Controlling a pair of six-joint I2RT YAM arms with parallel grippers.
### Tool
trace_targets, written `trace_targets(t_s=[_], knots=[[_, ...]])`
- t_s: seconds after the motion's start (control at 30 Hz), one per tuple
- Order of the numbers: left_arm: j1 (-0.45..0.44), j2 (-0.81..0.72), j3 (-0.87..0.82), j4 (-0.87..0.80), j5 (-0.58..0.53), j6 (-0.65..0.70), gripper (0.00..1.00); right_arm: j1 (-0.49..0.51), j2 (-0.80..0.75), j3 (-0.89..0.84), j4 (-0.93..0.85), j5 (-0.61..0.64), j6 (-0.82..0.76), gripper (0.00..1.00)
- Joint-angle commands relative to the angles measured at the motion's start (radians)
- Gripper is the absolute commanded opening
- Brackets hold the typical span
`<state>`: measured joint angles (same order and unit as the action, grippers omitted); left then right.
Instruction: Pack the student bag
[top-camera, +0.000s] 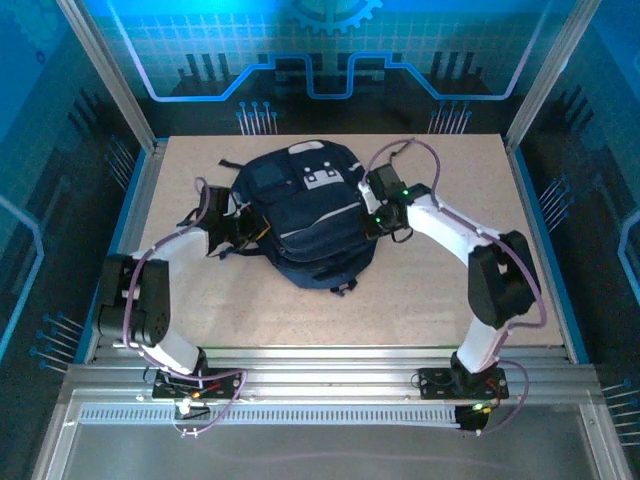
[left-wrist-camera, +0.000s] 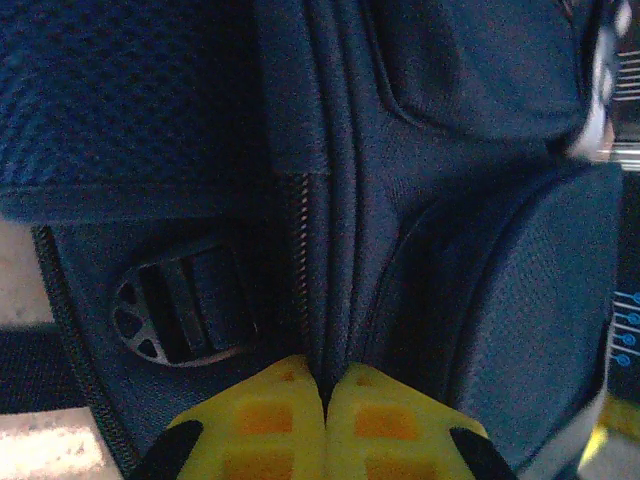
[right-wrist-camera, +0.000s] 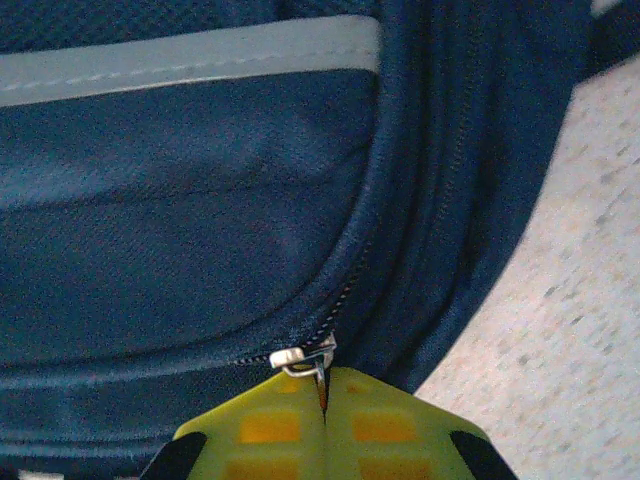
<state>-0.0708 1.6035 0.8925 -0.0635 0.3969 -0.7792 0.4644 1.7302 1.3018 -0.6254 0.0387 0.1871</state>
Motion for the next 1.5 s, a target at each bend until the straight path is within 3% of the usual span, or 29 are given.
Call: trace_targets(t_s=[0.0,0.07,0.23,0.33,0.43,0.57,0.7,0.9,1.1,1.2,1.27,1.47], knots=[[0.039,0.084,0.132,0.011,-0.091,0.001,0.04,0.057,-0.106,-0.093,-0.026,-0.041,0.083,0.0],[0.036,0.132,0.203,-0.012,-0.071,-0.006,0.17,0.101,-0.133,-0.139,0.022,-0.079,0.143,0.0],[0.029,0.096,0.232,-0.046,-0.099,-0.006,0.71,0.201,-0.105,-0.185,0.182,-0.103,0.295,0.0],[0.031,0.031,0.213,-0.102,-0.137,0.015,0.91,0.242,-0.035,-0.147,0.257,-0.131,0.349,0.0],[0.031,-0.038,0.188,-0.165,-0.147,0.036,0.99,0.284,0.066,-0.04,0.263,-0.145,0.355,0.0],[0.029,-0.16,0.074,-0.158,-0.142,-0.021,0.99,0.324,0.183,0.131,0.224,-0.146,0.335,0.0],[-0.002,-0.263,-0.075,-0.104,-0.136,-0.137,0.99,0.332,0.207,0.197,0.226,-0.18,0.339,0.0],[-0.125,-0.326,-0.224,-0.017,-0.261,-0.264,0.98,0.332,0.175,0.166,0.244,-0.254,0.384,0.0],[-0.159,-0.251,-0.265,0.178,-0.321,-0.335,0.9,0.33,0.119,0.08,0.268,-0.326,0.408,0.0],[-0.197,-0.201,-0.231,0.222,-0.353,-0.288,0.76,0.33,0.105,0.046,0.27,-0.365,0.405,0.0],[-0.215,-0.157,-0.211,0.26,-0.359,-0.268,0.56,0.33,0.097,0.028,0.258,-0.371,0.387,0.0],[-0.216,-0.077,-0.203,0.318,-0.324,-0.273,0.07,0.295,0.079,0.007,0.113,-0.276,0.228,0.0]])
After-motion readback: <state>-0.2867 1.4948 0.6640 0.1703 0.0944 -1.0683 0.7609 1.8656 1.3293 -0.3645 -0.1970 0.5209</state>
